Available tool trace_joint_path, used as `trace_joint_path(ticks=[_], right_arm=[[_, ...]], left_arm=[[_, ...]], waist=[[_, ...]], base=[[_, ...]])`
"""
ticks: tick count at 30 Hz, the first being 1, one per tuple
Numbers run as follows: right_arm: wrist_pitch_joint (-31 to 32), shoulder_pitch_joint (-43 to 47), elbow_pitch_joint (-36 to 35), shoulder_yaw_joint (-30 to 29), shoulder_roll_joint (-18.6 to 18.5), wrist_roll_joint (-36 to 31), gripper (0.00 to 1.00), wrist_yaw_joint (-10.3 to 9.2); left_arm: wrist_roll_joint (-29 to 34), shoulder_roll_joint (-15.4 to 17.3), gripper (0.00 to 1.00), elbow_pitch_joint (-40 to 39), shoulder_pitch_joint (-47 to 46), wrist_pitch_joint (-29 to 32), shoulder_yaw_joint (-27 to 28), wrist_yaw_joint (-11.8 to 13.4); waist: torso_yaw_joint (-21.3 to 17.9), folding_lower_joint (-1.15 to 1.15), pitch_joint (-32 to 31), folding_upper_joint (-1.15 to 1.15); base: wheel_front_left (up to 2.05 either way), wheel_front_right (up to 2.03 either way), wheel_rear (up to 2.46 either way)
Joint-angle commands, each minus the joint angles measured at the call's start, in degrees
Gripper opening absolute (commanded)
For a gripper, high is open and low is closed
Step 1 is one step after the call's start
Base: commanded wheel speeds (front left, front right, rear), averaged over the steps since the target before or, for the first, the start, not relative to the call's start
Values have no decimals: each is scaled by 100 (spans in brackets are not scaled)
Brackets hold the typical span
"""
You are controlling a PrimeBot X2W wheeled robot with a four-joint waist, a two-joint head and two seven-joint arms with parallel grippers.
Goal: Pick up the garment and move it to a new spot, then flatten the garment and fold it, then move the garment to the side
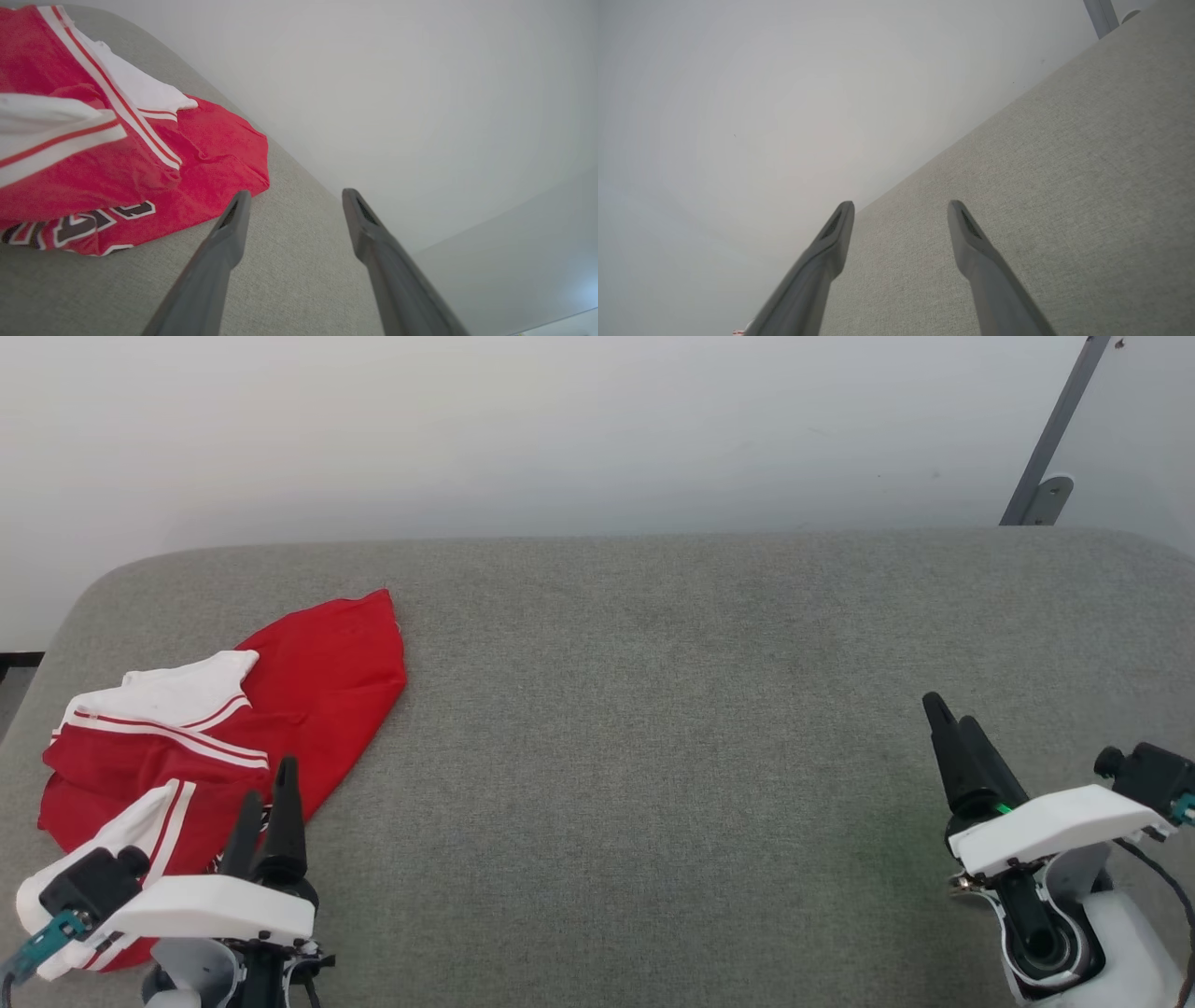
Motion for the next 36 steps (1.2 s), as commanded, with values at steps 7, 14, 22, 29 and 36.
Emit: trace_joint_path(ticks=[7,14,22,29,36], right_arm=[[-181,-325,84,100,-147,-876,100,21],[-309,-464,246,110,-202,-1633,100,22],[-444,-593,379,195,-243,-2272,100,23],[-545,-653,461,272,-307,-2650,100,24],[-648,-702,580,331,-369,-3088,100,25]], left_arm=[[885,232,100,-46,-208,-181,-187,180],[1509,379,100,1,-264,-311,-393,335],[2031,487,100,79,-270,-445,-590,464],[2374,567,100,127,-291,-540,-696,540],[2733,605,100,164,-276,-649,-785,620]], waist=[[1,0,-7,0],[10,0,-16,0],[7,0,-38,0],[0,0,-54,0],[-3,0,-75,0]], base=[[0,0,0],[0,0,0],[0,0,0],[0,0,0],[0,0,0]])
